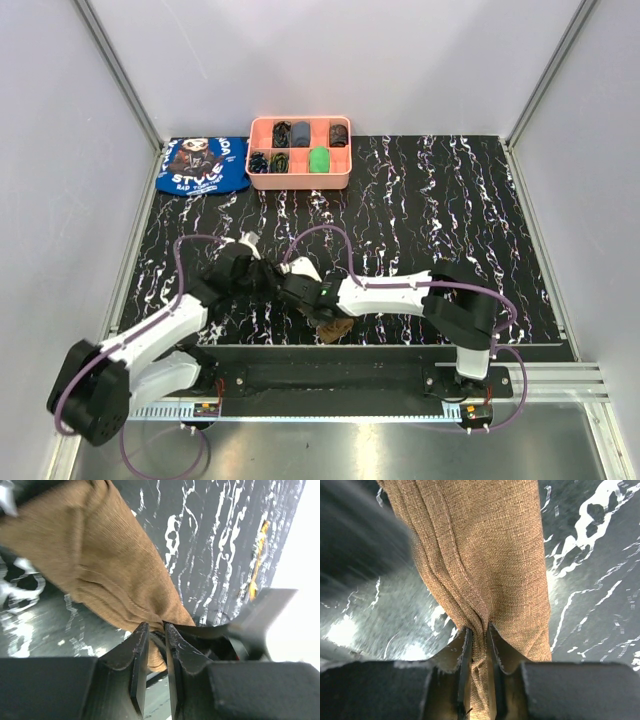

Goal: Fold the napkin into a case and place the utensils inside
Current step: Pick up the smaller rectangle-folded napkin from the center of the board, then turn over the smaller rectangle-folded napkin at the center of the board, then rotate the smaller rectangle-folded napkin at the center of the board.

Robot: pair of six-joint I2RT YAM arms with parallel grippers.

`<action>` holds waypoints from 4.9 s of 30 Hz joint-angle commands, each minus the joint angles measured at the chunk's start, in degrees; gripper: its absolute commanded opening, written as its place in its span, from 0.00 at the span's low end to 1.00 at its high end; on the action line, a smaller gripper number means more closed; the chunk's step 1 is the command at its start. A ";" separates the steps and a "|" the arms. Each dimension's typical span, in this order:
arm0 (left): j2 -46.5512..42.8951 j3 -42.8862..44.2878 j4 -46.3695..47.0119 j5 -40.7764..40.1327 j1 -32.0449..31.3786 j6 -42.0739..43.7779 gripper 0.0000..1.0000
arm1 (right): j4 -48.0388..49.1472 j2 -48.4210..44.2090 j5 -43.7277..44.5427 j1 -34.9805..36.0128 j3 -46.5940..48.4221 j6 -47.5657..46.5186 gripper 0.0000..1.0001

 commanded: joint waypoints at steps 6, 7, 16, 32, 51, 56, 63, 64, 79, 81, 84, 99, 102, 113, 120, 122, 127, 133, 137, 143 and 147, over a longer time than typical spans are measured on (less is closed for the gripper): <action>-11.89 9.61 -26.49 -22.59 1.46 9.71 0.21 | 6.95 -6.91 -22.05 -4.50 -5.29 0.97 0.04; -12.24 9.87 -29.03 -23.47 1.63 9.45 0.21 | 8.88 -8.22 -24.25 -5.39 -5.47 1.32 0.04; -16.90 6.46 -34.77 -23.23 1.63 3.29 0.14 | 23.12 -10.34 -45.88 -15.05 -7.84 5.79 0.03; -3.03 2.05 -17.63 -16.01 1.63 4.78 0.07 | 64.44 -0.85 -66.81 -20.78 -21.89 25.23 0.05; 17.36 20.14 -11.39 -13.46 -1.17 8.92 0.07 | 46.84 -2.68 -68.76 -32.45 -25.07 9.98 0.54; 26.23 24.90 -9.01 -12.41 -2.76 9.35 0.06 | 16.50 -9.98 -47.47 -34.58 -16.04 -5.86 0.70; 23.62 27.10 -11.11 -13.29 -3.38 11.46 0.06 | 7.40 -19.91 -40.63 -26.95 -14.52 -2.47 0.74; 22.66 27.19 -11.82 -13.11 -3.38 11.81 0.06 | 7.66 -20.18 -38.88 -25.02 -14.35 -1.41 0.74; 34.58 31.93 -9.10 -11.88 -1.44 15.68 0.07 | 29.98 -15.79 -41.51 -15.33 -23.65 10.91 0.43; 36.70 33.52 -8.58 -11.27 -1.27 16.56 0.06 | 30.08 -14.83 -39.84 -15.24 -24.27 9.51 0.40; 40.13 34.66 -8.40 -11.35 -1.01 17.18 0.05 | 30.34 -12.72 -35.36 -15.33 -25.33 7.22 0.39; 36.52 40.81 -12.79 -9.42 3.39 18.23 0.14 | 13.04 -10.69 -28.85 -20.16 -11.89 -10.27 0.38; 39.25 41.87 -12.62 -9.33 3.74 17.71 0.12 | 10.39 -12.18 -30.86 -20.16 -9.25 -9.58 0.40; 40.49 40.90 -12.18 -13.37 5.76 18.85 0.11 | 19.43 -14.30 -42.64 -18.58 -12.14 1.58 0.38; 45.93 43.44 -12.27 -13.20 7.08 20.95 0.10 | 28.67 -9.99 -44.50 -19.02 -19.69 4.58 0.32; 47.86 43.98 -12.27 -13.28 7.08 21.22 0.09 | 28.93 -8.85 -43.70 -19.98 -20.67 3.88 0.31; 48.49 44.51 -12.09 -13.37 7.17 21.13 0.09 | 27.89 -8.14 -42.03 -22.53 -21.82 1.43 0.29; 39.37 39.86 -13.76 -15.13 7.08 19.56 0.11 | 20.07 -13.14 -39.40 -23.85 -19.97 -2.53 0.29; 31.55 35.21 -13.85 -14.43 7.08 18.85 0.17 | 17.42 -16.31 -40.00 -23.85 -18.30 -2.02 0.31; 32.49 31.42 -11.66 -12.85 7.08 18.23 0.18 | 17.86 -16.32 -39.04 -25.70 -17.25 -1.05 0.32; 36.26 29.56 -6.99 -13.37 7.08 17.71 0.16 | 20.14 -13.16 -38.87 -26.75 -17.42 -0.43 0.32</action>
